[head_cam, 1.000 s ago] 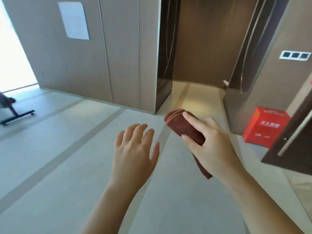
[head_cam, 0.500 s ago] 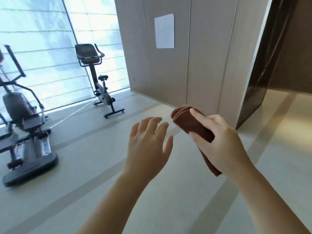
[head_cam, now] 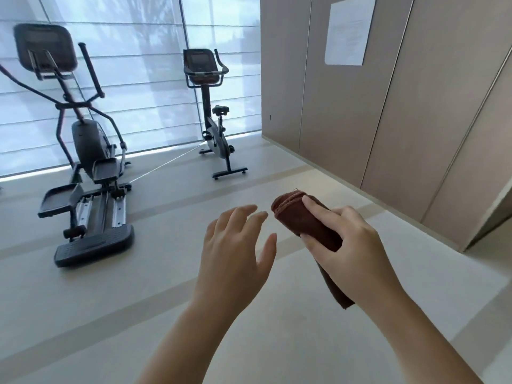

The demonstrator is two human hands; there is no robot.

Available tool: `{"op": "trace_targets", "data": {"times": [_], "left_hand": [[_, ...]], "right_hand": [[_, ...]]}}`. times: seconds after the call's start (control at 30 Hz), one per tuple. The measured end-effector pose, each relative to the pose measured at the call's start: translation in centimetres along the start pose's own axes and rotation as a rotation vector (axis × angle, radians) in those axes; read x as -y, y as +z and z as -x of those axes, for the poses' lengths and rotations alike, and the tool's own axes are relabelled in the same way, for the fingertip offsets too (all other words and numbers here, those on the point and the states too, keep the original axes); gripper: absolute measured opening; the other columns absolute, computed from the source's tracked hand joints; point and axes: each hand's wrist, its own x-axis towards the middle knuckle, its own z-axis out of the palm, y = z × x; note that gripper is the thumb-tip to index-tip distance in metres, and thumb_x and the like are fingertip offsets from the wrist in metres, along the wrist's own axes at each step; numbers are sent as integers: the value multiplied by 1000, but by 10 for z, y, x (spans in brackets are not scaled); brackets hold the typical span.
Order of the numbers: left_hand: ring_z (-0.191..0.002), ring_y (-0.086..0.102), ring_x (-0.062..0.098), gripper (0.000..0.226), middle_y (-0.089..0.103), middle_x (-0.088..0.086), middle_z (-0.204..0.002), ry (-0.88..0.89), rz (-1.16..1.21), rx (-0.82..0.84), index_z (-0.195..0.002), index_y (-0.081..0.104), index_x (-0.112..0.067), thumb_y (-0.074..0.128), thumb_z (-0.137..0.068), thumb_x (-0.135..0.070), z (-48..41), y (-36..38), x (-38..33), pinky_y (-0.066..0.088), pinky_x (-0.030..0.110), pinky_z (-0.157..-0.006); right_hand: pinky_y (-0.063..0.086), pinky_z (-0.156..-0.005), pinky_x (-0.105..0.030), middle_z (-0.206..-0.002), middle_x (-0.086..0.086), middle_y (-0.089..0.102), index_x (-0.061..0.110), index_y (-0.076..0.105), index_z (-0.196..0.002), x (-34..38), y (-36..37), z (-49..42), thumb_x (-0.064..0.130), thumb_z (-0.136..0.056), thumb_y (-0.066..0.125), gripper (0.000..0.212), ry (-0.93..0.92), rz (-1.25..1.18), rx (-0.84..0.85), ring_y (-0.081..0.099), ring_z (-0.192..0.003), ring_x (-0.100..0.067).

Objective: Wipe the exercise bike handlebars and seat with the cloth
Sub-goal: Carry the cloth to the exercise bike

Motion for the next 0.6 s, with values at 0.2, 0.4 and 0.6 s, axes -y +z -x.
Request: {"op": "trace_targets", "data": {"times": [0.2,0.4,0.6], "left_hand": [[-103,58,28,32,64,9,-112,-39,-51,-16,-108,63,-10,66,-79,-23,-85,45,102,43,44,-89],[-100,60,31,31,65,10,-108,-47,-95,-82,-105,64,-8,69,-76,-19,-189,71,207,46,45,-86],[-98,60,30,29,65,10,-107,-80,-95,-77,-103,64,-8,69,-76,-17,-265,116,280,46,43,-85]], "right_hand": [[46,-77,-21,-98,4,52,40,45,-130,-7,93,-122,27,-83,64,52,-68,-3,4,53,-83,-12],[45,-77,-20,-96,5,50,42,41,-132,-2,179,-255,29,-84,61,54,-99,-27,33,51,-84,-11],[45,-74,-20,-94,6,49,44,41,-131,-32,244,-353,30,-83,61,54,-78,-62,77,52,-82,-9]]}}
